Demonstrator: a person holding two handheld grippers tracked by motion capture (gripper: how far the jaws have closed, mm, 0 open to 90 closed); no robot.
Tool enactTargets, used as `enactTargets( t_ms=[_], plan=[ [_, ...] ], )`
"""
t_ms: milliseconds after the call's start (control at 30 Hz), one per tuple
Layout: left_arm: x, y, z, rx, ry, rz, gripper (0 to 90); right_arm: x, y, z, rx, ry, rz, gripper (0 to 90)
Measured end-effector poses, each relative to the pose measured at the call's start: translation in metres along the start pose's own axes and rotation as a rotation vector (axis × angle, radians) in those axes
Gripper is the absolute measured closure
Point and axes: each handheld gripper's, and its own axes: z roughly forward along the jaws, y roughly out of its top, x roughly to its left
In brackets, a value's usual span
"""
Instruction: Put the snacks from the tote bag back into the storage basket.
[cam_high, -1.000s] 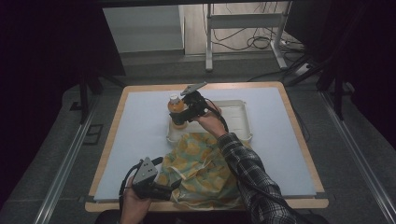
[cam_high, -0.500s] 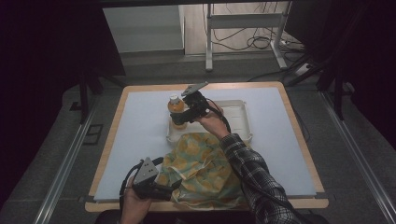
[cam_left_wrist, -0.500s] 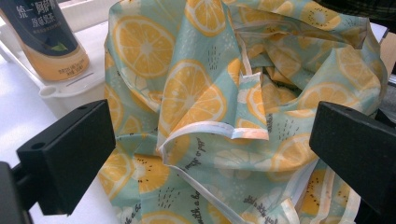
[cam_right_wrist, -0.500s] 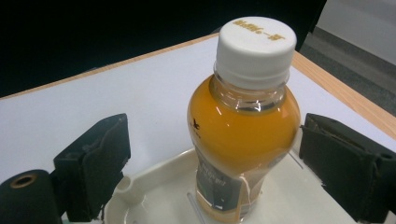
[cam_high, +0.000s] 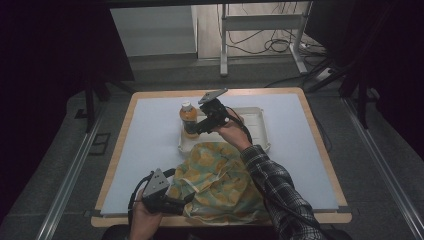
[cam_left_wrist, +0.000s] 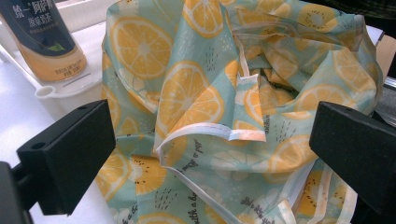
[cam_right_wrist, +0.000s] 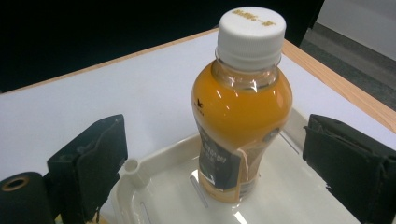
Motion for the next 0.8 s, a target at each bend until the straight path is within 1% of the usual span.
enactTargets(
  t_ms=[400,467,567,633,800],
  plan=[
    [0.000,0.000,0.000,-0.007,-0.003,-0.002,0.4,0.007,-0.006,-0.009,0.014,-0.001,-0.021,6.6],
    [0.000,0.000,0.000,-0.008,-0.002,-0.003,0.4,0.008,-0.007,-0.011,0.012,-0.004,-0.019,6.6],
    [0.000,0.000,0.000,-0.008,0.000,-0.003,0.4,0.010,-0.008,-0.014,0.005,0.006,-0.010,6.5],
    [0.000,0.000,0.000,-0.007,-0.001,-0.004,0.4,0.011,-0.010,-0.016,0.006,0.004,-0.019,6.5],
    [0.001,-0.001,0.000,-0.014,-0.005,-0.013,0.1,0.014,-0.013,-0.022,0.000,0.006,-0.016,6.3]
  ],
)
